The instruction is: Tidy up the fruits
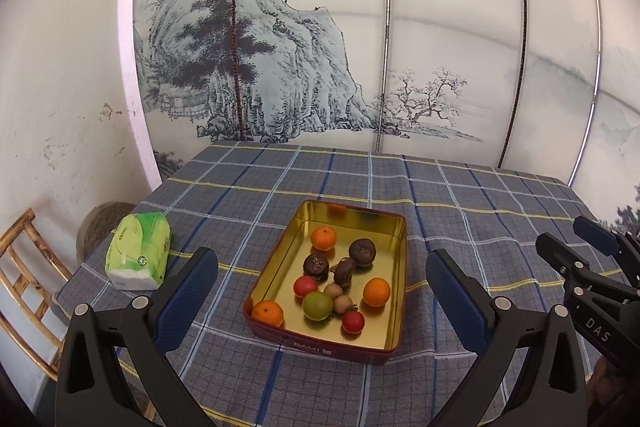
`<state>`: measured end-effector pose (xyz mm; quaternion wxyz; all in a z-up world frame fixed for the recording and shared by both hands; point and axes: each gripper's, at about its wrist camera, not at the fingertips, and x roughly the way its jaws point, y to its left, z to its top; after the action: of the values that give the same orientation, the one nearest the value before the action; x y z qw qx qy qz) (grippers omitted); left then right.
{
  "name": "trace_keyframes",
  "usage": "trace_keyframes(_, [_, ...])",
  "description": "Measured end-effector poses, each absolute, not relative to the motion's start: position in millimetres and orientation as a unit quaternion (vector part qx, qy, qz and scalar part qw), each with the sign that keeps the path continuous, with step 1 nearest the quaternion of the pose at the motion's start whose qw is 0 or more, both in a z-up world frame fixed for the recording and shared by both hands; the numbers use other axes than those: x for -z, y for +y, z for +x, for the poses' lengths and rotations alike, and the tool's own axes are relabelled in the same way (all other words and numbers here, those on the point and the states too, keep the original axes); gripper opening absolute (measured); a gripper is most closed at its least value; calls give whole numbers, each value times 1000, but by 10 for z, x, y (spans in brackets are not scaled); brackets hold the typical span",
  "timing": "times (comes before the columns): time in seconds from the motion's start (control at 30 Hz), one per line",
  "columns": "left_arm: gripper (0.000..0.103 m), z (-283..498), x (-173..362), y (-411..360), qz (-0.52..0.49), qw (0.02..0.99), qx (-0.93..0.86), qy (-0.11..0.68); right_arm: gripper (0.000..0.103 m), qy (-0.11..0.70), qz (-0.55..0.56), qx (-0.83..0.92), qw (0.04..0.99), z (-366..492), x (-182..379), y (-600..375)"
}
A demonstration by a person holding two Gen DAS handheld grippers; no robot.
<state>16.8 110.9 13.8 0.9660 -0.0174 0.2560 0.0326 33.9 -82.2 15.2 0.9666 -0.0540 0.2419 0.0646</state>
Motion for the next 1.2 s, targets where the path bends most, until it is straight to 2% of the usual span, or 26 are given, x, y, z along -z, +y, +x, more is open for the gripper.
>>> trace_keyframes(0.47, [103,213,-89,943,-2,962,4,274,61,251,-57,-61,964,365,-76,-874])
trace_keyframes(0.67, [103,309,-25,835,-2,955,24,297,62,273,-60,-48,959,398,158,-1033])
trace_keyframes(1.2, [103,554,166,631,31,947,15,320,62,386,-7,79,919,904,1036,-2631])
